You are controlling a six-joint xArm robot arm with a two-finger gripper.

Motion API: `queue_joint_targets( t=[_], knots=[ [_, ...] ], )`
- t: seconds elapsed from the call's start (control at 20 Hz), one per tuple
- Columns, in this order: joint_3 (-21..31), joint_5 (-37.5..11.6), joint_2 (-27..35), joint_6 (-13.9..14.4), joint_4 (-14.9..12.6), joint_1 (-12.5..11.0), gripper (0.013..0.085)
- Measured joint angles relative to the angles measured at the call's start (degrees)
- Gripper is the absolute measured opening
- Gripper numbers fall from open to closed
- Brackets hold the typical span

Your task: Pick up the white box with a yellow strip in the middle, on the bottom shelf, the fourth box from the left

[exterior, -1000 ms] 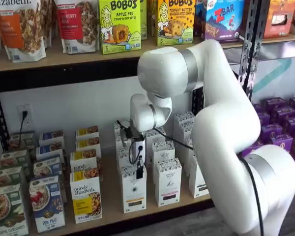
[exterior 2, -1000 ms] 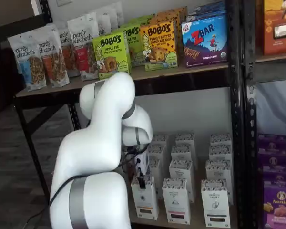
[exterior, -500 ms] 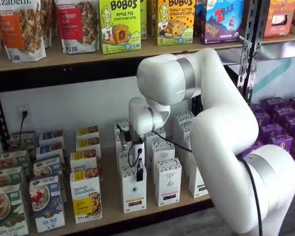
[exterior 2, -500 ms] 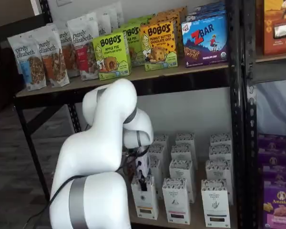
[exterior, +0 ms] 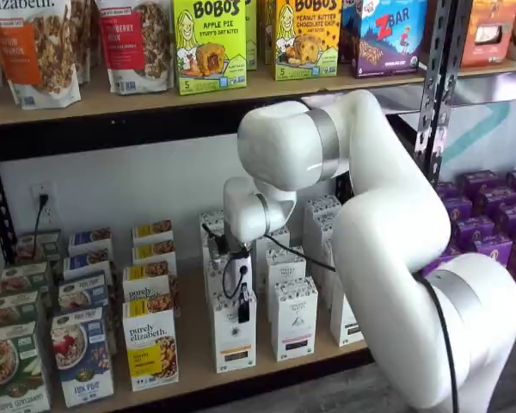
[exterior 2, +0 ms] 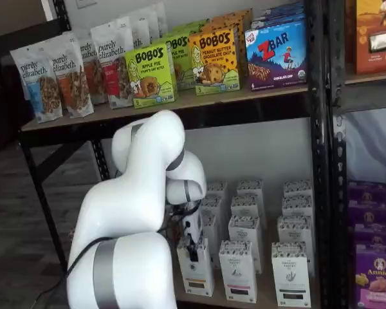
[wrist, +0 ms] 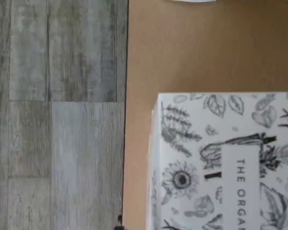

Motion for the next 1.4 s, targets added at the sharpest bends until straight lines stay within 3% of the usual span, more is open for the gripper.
queue_joint_targets(
  t=[0.1,0.2,0.25,0.45,0.85,1.1,1.4],
  knots=[
    [0.01,-0.21,0.12,-0.18,0.28,0.06,0.085],
    [0.14,-0.63,0.25,-0.32,0.56,0.15,0.077],
    [0.24,-0.88,0.29,-0.24,0.51,0.18,0.077],
    [0.5,-1.39,0.4,0.03,0.36,0.35,0.065],
    [1.46,-2.18,-0.07,0.12,0.25,0.34,0.065],
    [1.71,-2.36,-0.23,-0.24,0.89,0.52,0.049],
    [3.02,-2.61,-1.1,0.95,-0.26,0.76,0.049]
  ],
)
